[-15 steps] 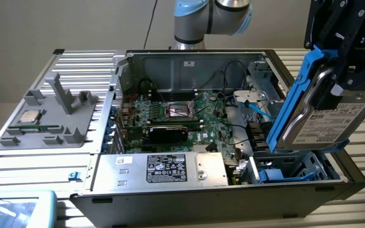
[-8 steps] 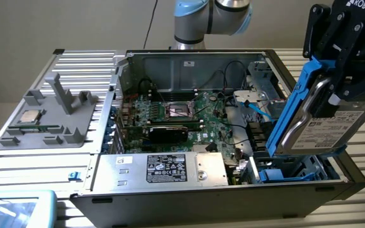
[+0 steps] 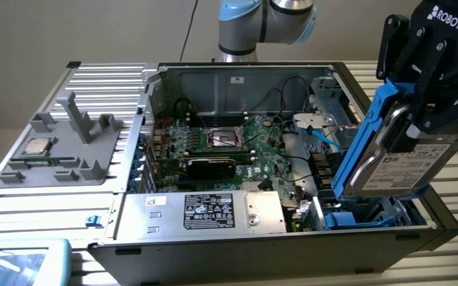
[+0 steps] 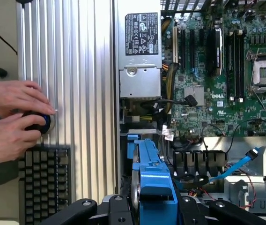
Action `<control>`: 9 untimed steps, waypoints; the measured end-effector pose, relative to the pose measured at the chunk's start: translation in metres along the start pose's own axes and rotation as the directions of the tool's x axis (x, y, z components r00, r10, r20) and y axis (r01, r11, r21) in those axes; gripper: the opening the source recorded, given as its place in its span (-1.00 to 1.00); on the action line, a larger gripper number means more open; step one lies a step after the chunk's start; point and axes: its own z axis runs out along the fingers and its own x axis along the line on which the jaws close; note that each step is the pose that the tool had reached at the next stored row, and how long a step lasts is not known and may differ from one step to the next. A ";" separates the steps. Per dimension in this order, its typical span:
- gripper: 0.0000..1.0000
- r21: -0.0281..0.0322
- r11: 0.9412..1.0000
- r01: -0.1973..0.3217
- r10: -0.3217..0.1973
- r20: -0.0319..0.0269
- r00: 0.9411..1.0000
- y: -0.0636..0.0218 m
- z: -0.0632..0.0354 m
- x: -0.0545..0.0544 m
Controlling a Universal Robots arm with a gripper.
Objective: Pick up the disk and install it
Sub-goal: 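Pick up the disk, then insert the disk into the insertion slot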
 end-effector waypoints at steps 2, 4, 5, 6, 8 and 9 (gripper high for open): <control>-0.25 0.000 1.000 0.000 0.000 0.000 1.000 0.0002 0.0000 -0.004; -0.25 0.000 1.000 0.000 0.000 0.000 1.000 0.0004 0.0000 -0.008; -0.25 0.000 1.000 0.000 0.000 0.000 1.000 0.0004 -0.0002 -0.009; -0.25 0.000 1.000 0.000 0.000 0.000 1.000 0.0004 -0.0002 -0.010; -0.25 0.000 1.000 0.000 0.000 0.000 1.000 0.0005 -0.0002 -0.010; -0.25 -0.001 1.000 0.000 0.000 0.000 1.000 0.0005 -0.0002 -0.010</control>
